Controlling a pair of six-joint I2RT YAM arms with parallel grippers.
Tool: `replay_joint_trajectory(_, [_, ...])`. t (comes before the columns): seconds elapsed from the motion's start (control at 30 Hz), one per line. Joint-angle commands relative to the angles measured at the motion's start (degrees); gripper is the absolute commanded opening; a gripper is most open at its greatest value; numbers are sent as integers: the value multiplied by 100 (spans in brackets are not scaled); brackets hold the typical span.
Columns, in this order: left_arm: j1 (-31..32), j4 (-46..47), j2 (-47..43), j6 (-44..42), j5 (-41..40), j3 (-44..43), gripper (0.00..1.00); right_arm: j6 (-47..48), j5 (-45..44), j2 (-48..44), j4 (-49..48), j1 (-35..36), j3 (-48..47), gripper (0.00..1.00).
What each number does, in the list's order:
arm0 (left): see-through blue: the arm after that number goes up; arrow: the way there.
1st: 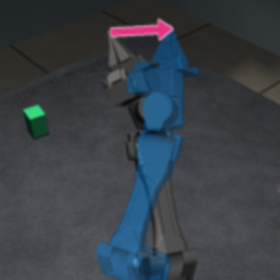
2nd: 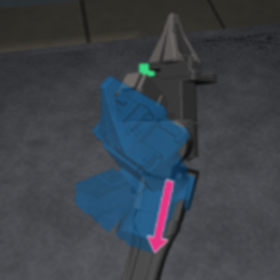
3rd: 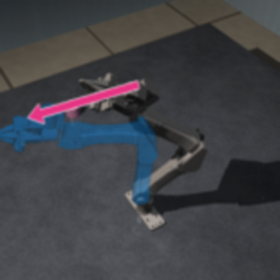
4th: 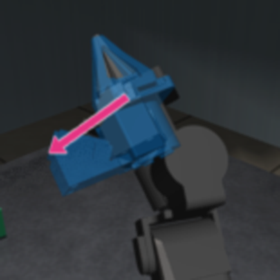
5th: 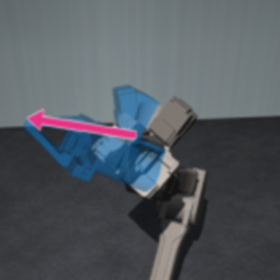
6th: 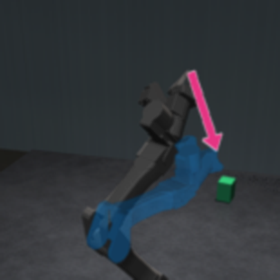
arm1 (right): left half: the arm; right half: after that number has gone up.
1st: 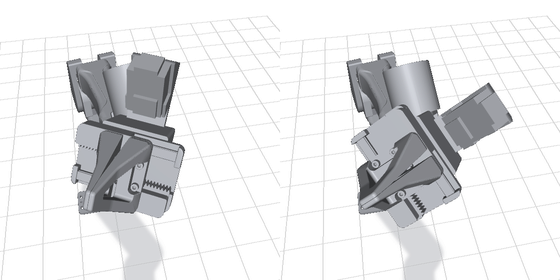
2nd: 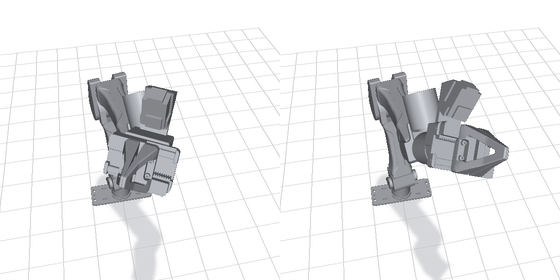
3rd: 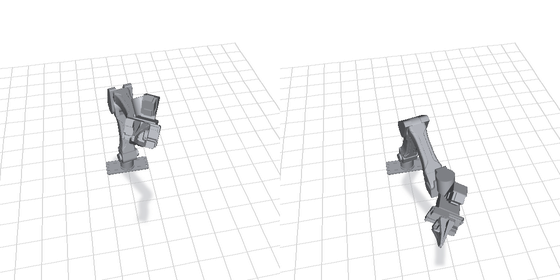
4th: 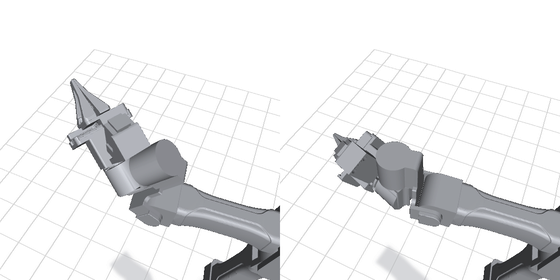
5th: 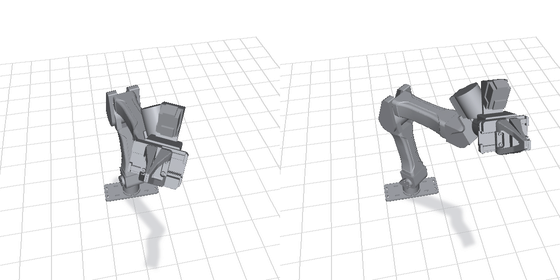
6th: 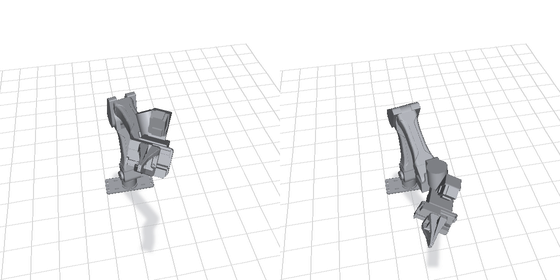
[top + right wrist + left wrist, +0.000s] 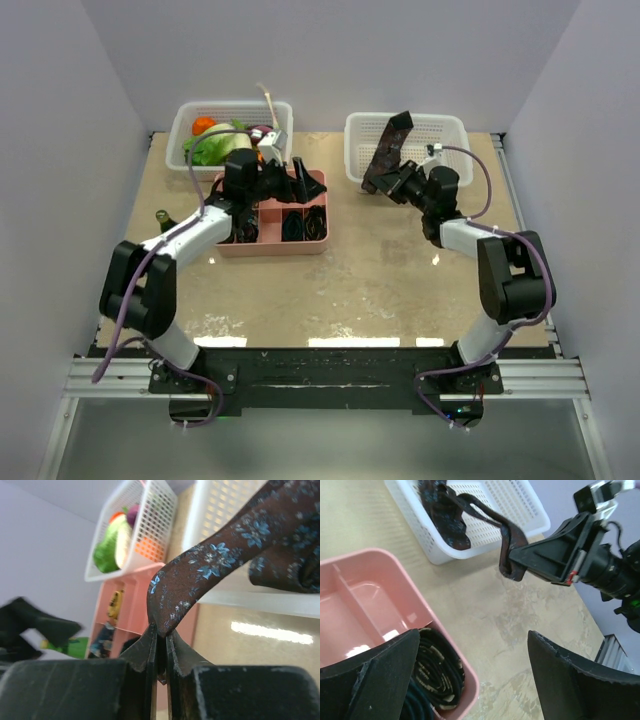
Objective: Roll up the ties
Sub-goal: Pick up the tie from the bin.
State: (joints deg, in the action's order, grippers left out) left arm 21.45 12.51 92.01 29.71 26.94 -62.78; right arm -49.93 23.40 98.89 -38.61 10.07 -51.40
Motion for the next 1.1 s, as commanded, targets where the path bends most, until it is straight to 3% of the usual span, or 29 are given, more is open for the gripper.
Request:
replay_joint_trajectory(0.0, [289,568,772,455,794,-664,93,-614,-108,-406,-7,-13,-81,3])
replay_joint_trajectory(0.3, [711,823,1855,632,1243,-1771,89,-623,-63,-590,240,-22,-90,4])
replay_joint_trajectory(0.47, [852,621,2320,606,1270,-2351,76,-597,-46,-617,345,-22,-142,4])
replay_joint_trajectory(0.8, [975,348,2928,544,1173,-3002,70,-702,68,-599,213,-13,-116,5])
replay_joint_trajectory(0.93, [1001,252,3077,518,1129,-3222,57,-763,147,-564,152,-13,-99,6])
replay_joint_trajectory(1.03, [1001,269,3165,544,1156,-3319,36,-799,209,-529,73,-13,-72,7])
replay_joint_trajectory(1.07, [1001,278,3139,544,1147,-3328,24,-799,235,-529,56,-13,-64,8])
